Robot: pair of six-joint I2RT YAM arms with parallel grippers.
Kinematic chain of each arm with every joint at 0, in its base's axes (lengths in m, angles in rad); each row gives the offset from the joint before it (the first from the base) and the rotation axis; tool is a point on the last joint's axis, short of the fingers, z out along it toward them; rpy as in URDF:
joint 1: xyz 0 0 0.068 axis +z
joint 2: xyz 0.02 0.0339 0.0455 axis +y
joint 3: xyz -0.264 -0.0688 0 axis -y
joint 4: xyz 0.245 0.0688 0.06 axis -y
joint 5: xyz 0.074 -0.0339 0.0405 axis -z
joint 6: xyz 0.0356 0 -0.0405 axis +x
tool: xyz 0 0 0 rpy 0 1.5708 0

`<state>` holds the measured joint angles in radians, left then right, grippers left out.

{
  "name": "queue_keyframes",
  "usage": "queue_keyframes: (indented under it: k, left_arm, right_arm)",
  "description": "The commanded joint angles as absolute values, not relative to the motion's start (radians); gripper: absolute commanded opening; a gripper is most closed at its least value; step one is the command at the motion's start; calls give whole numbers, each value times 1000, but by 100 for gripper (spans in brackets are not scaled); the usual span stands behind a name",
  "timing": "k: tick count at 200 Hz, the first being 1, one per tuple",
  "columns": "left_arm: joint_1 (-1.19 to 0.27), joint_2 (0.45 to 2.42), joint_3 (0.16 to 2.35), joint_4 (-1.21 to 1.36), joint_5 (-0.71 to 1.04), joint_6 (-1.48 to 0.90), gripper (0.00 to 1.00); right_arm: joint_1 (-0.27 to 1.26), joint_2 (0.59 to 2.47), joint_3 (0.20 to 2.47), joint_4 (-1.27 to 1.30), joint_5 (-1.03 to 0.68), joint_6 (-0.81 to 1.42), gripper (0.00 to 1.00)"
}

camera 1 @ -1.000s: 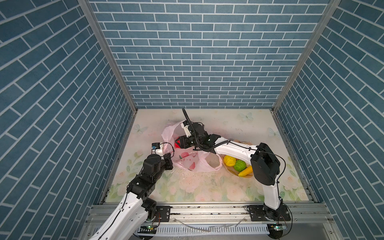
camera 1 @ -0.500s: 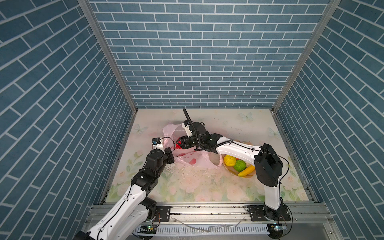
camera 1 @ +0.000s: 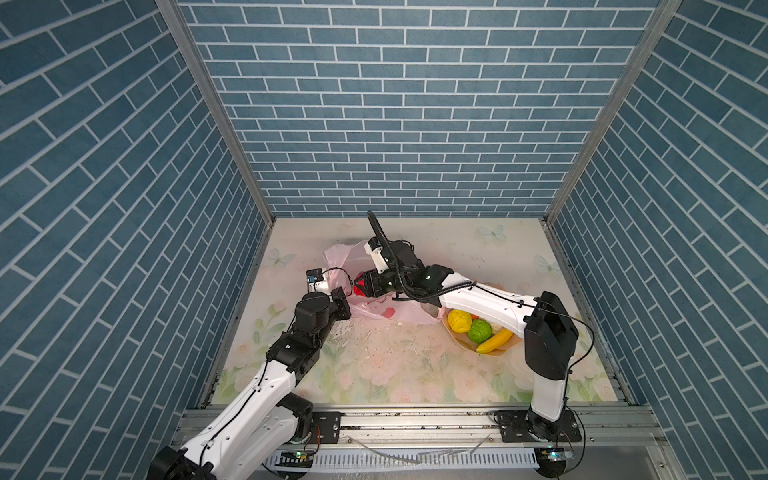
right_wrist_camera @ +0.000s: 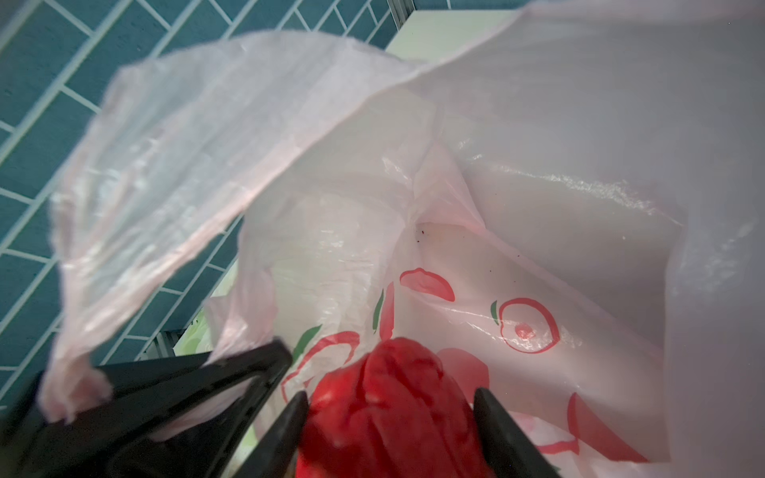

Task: Take the fake fruits out of the plastic bag
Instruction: 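Lift the red apple up out of the bag opening with the right gripper, then carry the red apple over the peach bowl while the left gripper releases the bag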

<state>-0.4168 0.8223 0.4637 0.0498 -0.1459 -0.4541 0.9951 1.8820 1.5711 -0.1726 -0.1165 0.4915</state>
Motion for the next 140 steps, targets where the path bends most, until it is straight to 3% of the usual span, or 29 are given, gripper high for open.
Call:
queue_keyframes:
  k: [1,140]
  left_arm:
    - [-417,840,491,93,-151,-432,6]
    - [-398,1051,614,117,-94,-428,8]
  right_arm:
    - [1000,1813,1546,-214,-58,446,9]
    - [967,1552,1441,-353,173,357,9]
